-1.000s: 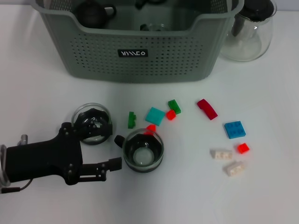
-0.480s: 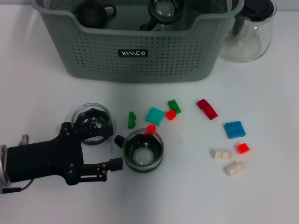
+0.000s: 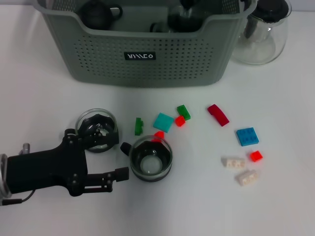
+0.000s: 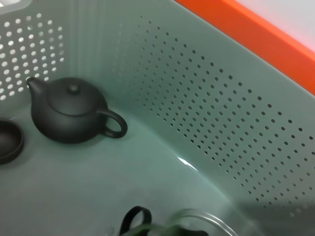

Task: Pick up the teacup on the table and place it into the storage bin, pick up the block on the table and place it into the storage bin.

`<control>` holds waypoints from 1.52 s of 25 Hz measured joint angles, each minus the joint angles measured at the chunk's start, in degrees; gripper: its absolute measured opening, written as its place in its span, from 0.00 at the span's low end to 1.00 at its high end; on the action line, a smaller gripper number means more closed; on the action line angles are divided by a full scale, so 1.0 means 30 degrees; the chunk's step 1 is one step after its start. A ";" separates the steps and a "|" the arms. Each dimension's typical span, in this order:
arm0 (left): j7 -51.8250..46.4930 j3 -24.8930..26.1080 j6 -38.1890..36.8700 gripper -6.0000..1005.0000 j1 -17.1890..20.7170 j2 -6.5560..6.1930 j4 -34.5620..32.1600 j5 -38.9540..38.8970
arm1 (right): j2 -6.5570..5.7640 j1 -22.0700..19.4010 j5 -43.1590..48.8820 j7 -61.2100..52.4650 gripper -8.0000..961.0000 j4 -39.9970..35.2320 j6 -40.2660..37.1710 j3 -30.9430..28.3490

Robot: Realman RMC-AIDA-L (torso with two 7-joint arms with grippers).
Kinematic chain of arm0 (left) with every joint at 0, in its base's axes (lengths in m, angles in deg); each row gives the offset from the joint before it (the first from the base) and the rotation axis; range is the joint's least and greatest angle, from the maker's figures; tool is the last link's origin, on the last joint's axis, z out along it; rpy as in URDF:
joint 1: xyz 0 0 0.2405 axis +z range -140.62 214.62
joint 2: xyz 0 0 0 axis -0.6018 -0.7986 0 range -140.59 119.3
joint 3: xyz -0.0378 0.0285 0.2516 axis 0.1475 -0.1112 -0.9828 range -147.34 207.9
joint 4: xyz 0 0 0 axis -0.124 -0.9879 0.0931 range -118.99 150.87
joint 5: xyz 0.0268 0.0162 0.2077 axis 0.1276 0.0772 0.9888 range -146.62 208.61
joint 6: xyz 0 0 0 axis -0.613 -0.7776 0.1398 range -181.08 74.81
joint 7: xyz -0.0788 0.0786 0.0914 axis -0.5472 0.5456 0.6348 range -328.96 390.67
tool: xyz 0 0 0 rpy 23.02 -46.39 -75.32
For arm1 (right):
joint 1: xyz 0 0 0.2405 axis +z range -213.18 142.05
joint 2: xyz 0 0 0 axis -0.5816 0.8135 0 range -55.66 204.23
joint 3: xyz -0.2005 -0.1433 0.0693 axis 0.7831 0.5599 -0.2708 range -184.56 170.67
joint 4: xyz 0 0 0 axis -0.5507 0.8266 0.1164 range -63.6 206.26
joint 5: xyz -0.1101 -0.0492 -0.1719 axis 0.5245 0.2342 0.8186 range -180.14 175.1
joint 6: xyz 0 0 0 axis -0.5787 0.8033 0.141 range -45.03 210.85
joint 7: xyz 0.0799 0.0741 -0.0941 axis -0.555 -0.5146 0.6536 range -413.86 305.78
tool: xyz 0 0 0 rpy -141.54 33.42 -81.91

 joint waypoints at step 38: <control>-0.5339 -0.0236 -0.0291 0.81 -0.0172 0.0225 -0.6441 0.1190 | -0.0398 -1.8811 -1.8434 2.7068 0.62 -0.9947 -1.9063 -0.9656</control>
